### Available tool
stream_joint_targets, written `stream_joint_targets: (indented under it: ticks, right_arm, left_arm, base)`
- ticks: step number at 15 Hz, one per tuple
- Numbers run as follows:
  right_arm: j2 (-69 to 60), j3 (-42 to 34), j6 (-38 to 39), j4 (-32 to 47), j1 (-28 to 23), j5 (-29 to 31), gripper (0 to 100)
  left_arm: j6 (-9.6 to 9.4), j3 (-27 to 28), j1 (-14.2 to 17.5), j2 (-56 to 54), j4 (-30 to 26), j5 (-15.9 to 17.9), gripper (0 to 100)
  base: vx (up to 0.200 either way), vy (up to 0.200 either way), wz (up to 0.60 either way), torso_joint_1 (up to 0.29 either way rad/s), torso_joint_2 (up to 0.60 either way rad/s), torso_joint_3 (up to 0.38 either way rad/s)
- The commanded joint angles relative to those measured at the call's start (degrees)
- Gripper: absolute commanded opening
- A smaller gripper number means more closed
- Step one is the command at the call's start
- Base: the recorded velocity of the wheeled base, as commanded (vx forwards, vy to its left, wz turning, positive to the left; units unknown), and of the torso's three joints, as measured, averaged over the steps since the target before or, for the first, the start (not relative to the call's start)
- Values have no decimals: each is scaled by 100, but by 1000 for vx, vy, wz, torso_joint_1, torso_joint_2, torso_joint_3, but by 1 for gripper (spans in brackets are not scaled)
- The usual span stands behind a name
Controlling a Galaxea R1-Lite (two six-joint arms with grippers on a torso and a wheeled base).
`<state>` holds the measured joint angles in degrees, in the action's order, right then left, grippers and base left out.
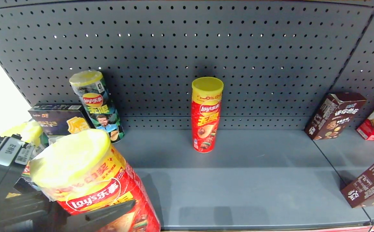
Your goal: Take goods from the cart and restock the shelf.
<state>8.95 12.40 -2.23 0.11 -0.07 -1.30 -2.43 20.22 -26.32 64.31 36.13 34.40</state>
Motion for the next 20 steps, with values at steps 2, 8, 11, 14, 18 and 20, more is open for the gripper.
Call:
stream_joint_targets:
  ticks: [2,8,11,14,18,20]
  right_arm:
    - [2173,1872,-638,7,368,-581,100]
    - [3544,2469,-629,7,1475,-915,100]
    - [4264,2575,-656,-450,1730,-889,100]
    - [4827,2592,-665,-846,1800,-933,100]
    - [5539,2979,-339,-1057,2336,-1126,100]
    - [6145,3322,-357,-1259,2372,-1135,100]
  left_arm:
    - [-4,-80,13,-94,-10,-12,0]
    - [-74,-80,4,-146,-27,-162,0]
    - [-83,-27,-14,-67,-1,-162,0]
    - [-144,219,-14,-23,-36,-162,0]
    - [-232,236,-58,214,-45,-162,0]
    - [-232,245,-58,276,-36,-162,0]
  base:
    - [0,0,0,0,0,0]
    - [0,0,0,0,0,0]
    - [0,0,0,0,0,0]
    - [0,0,0,0,0,0]
    - [0,0,0,0,0,0]
    - [0,0,0,0,0,0]
